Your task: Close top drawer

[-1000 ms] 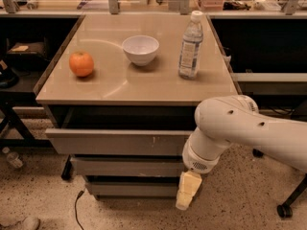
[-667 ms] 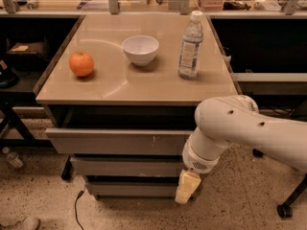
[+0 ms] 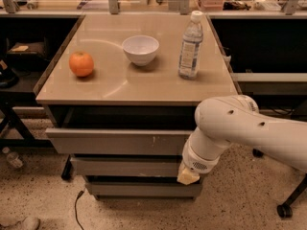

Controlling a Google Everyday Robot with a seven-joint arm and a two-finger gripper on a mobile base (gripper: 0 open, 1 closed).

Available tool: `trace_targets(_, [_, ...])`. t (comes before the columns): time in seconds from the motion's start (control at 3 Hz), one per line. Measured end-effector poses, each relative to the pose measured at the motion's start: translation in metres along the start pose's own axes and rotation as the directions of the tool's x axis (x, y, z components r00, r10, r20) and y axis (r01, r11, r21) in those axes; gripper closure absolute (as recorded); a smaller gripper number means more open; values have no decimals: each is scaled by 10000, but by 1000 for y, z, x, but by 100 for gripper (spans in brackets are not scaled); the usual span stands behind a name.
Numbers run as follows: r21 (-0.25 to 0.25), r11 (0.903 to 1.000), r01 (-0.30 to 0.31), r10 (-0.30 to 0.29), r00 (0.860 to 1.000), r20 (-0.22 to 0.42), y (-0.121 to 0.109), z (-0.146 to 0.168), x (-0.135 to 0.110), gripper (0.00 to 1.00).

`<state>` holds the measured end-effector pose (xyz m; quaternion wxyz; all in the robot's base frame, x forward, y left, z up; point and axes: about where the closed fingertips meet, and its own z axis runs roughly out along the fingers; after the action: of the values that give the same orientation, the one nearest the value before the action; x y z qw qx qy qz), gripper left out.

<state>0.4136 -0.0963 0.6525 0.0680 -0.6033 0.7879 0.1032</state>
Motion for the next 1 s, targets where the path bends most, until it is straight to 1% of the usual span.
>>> trace_targets(0.33, [456,9990,-42,45,10000,-59,-10,0,-7,88])
trace_targets(0.67, [1185,9928,-171,168,9999,40,-32,-3,-21,100])
trace_targets(1.0, [1816,9828,-328,309,9994,130,-58,-9,-31,100])
